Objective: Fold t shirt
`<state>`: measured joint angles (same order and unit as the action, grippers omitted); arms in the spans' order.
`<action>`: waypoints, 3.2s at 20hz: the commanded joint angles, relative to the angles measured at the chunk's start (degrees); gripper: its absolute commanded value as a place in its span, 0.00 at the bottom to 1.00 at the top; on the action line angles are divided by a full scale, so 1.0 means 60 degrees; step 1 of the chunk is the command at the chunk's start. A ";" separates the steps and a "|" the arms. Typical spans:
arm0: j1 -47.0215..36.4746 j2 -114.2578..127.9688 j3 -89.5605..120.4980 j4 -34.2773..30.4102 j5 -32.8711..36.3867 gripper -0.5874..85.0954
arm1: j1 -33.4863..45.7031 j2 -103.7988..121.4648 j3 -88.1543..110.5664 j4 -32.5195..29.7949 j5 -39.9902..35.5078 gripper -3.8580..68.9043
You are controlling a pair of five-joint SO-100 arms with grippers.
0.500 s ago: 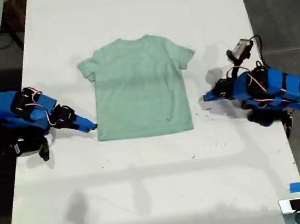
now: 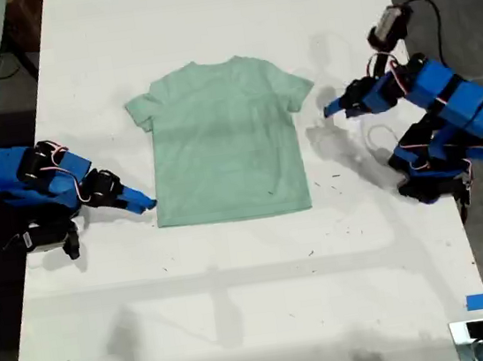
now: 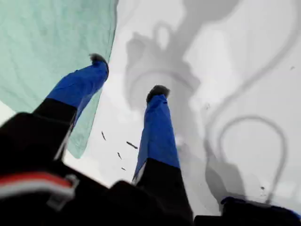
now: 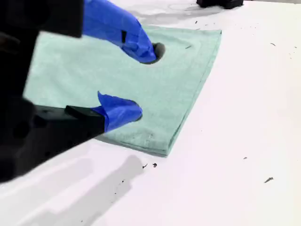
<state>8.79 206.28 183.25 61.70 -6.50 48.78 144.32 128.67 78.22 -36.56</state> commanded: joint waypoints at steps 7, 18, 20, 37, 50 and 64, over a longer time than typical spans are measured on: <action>-0.0146 0.0059 0.0088 -0.0044 0.0059 0.20 | 0.1934 -1.0649 -0.8833 -0.0923 -0.1904 0.34; -0.0146 0.0059 0.0088 -0.0044 0.0059 0.20 | 0.0586 -1.1353 -1.1836 0.0498 -0.2124 0.08; -0.0146 0.0059 0.0088 -0.0044 0.0059 0.20 | -0.0835 -1.1045 -1.2656 0.0776 -0.1890 0.08; -0.0146 0.0059 0.0088 -0.0044 0.0059 0.20 | -0.0117 -0.6401 -0.9932 0.1655 -0.2607 0.06; -0.0146 0.0059 0.0088 -0.0044 0.0044 0.20 | -0.6108 0.9507 0.6284 0.0454 0.4336 0.08; -0.0146 0.0059 0.0088 -0.0044 0.0073 0.20 | -0.7207 0.9419 0.7998 0.0249 0.4380 0.09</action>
<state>8.79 206.28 183.25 61.70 -6.50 6.24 200.21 174.38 80.42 -9.32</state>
